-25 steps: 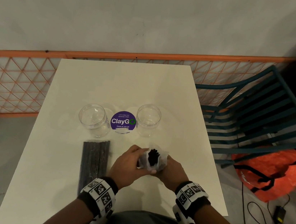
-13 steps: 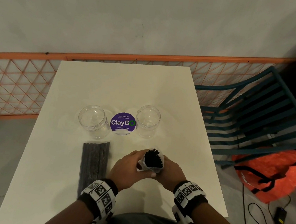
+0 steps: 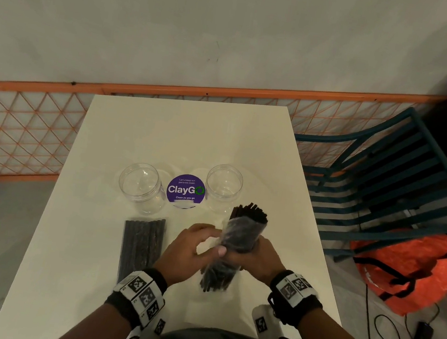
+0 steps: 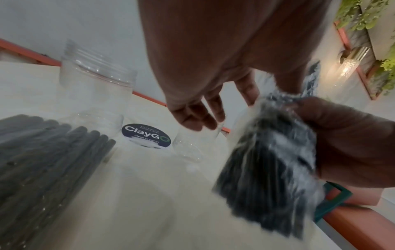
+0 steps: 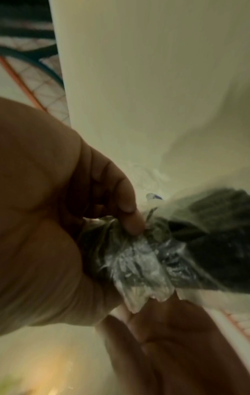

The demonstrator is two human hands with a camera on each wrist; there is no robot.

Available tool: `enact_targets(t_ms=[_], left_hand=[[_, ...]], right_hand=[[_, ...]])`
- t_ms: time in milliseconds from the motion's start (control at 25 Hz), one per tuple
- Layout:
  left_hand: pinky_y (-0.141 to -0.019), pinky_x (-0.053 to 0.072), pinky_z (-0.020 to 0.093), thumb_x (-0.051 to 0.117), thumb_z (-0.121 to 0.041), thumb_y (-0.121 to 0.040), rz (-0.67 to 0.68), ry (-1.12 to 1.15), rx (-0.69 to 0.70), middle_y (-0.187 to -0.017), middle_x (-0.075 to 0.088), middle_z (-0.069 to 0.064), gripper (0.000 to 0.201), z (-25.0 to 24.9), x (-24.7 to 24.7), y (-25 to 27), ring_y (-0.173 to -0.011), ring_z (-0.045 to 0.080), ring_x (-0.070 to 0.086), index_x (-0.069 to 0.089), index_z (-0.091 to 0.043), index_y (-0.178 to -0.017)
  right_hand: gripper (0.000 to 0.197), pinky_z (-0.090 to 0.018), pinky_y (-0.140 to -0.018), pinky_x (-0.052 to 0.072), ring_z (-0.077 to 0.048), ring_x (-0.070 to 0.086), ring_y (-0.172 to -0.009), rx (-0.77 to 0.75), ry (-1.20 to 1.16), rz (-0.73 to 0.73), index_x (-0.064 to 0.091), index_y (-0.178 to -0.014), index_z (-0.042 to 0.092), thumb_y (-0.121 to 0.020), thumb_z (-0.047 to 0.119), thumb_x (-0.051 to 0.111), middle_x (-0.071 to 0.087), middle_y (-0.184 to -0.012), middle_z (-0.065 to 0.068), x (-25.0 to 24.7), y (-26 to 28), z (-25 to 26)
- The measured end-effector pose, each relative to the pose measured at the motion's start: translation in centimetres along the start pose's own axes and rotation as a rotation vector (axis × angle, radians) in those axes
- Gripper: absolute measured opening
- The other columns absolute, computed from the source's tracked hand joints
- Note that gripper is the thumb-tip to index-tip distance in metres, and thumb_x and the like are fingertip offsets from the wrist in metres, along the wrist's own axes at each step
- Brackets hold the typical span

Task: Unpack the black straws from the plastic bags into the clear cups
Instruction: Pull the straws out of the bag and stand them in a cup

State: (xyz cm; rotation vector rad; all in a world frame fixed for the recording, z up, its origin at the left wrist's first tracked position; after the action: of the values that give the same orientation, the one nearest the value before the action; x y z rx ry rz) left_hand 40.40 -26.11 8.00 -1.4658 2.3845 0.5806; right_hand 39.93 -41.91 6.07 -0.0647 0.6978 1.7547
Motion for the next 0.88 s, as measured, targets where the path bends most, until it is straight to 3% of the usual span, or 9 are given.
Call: enact_targets(t_ms=[80,160,280,520,600,640,720,800,880], left_hand=[[-0.101,0.052,0.028,0.076,-0.054,-0.077,0.126,0.212,-0.01,-0.135,0.056,-0.018,0.082,-0.4,0.9,0.5,-0.122,-0.001,0.056,0.036,-0.037,-0.146],[-0.095,0.057,0.038,0.086,-0.039,-0.072,0.238,0.354,-0.027,-0.137,0.058,-0.008,0.102,-0.7,2.2,1.0,-0.118,0.01,0.063,0.021,-0.038,-0.151],[-0.065,0.059,0.035,0.084,-0.016,-0.073,0.157,0.359,-0.08,-0.118,0.064,0.001,0.09,-0.5,2.0,1.3,-0.082,0.017,0.069,0.03,-0.038,-0.141],[-0.056,0.053,0.022,0.071,0.011,-0.079,0.035,0.479,-0.139,-0.094,0.068,0.003,0.056,0.6,-0.6,1.9,-0.071,0.006,0.068,0.048,-0.016,-0.123],[-0.054,0.052,0.021,0.07,0.012,-0.08,0.03,0.525,-0.172,-0.089,0.069,0.001,0.053,1.0,-1.1,2.0,-0.067,0.006,0.068,0.05,-0.014,-0.122],[-0.056,0.053,0.024,0.071,0.009,-0.079,0.019,0.545,-0.181,-0.089,0.071,0.002,0.053,0.9,-1.7,2.1,-0.07,0.008,0.069,0.051,-0.014,-0.123],[-0.068,0.056,0.028,0.074,-0.002,-0.075,0.051,0.574,-0.192,-0.098,0.074,0.004,0.056,0.6,-2.0,2.2,-0.085,0.014,0.072,0.053,-0.014,-0.125],[-0.079,0.055,0.027,0.072,-0.003,-0.074,0.118,0.549,-0.169,-0.105,0.074,0.004,0.054,-0.4,-1.9,2.2,-0.096,0.017,0.07,0.056,-0.01,-0.125],[-0.085,0.055,0.03,0.071,-0.001,-0.076,0.228,0.486,-0.139,-0.105,0.074,0.007,0.046,-2.4,-1.2,2.3,-0.098,0.02,0.069,0.06,-0.006,-0.12]], right_hand=[[0.027,-0.039,-0.063,0.058,-0.026,0.068,-0.076,-0.014,-0.27,-0.021,0.071,-0.092,0.019,-0.072,0.037,0.077,0.073,-0.088,-0.014,-0.6,0.2,1.3],[0.025,-0.035,-0.058,0.05,-0.028,0.062,-0.073,-0.04,-0.462,-0.018,0.071,-0.097,0.016,-0.078,0.032,0.074,0.071,-0.088,-0.019,-0.8,0.7,2.8],[0.03,-0.031,-0.06,0.051,-0.022,0.061,-0.071,-0.068,-0.48,0.053,0.07,-0.105,0.017,-0.081,0.036,0.072,0.071,-0.086,-0.01,0.1,1.1,4.3],[0.092,-0.032,-0.069,0.056,-0.007,0.068,-0.071,-0.144,0.052,-0.054,0.045,-0.137,0.03,-0.063,0.083,0.056,0.064,-0.115,0.01,-3.0,1.5,5.1],[0.091,-0.033,-0.072,0.056,-0.004,0.064,-0.083,-0.231,0.193,-0.197,0.038,-0.141,0.034,-0.066,0.08,0.059,0.054,-0.125,0.012,-5.2,2.3,6.5],[0.087,-0.033,-0.076,0.056,-0.003,0.061,-0.094,-0.35,0.373,-0.309,0.036,-0.142,0.034,-0.07,0.074,0.063,0.048,-0.131,0.01,-6.1,2.9,8.2],[0.081,-0.045,-0.094,0.05,-0.021,0.051,-0.124,-0.73,0.84,-0.457,0.033,-0.146,0.03,-0.077,0.049,0.068,0.04,-0.146,0.001,-5.1,4.9,11.8],[0.077,-0.057,-0.111,0.032,-0.033,0.031,-0.143,-1.011,1.141,-0.366,0.026,-0.151,0.027,-0.082,0.031,0.061,0.033,-0.156,-0.005,-1.5,5.4,13.7],[0.062,-0.058,-0.116,0.021,-0.034,0.023,-0.147,-1.118,1.253,-0.226,0.025,-0.152,0.027,-0.094,0.029,0.048,0.035,-0.157,-0.005,1.2,4.3,14.2]])
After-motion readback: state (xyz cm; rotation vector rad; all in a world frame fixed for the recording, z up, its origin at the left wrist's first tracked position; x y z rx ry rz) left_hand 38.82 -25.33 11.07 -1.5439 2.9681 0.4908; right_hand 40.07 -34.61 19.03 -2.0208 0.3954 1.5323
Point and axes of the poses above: each hand's wrist, its own y-axis away from the middle knuckle, its own x-axis out of the palm, z = x × y, the point moved 9 cm from there along -y, towards the middle knuckle
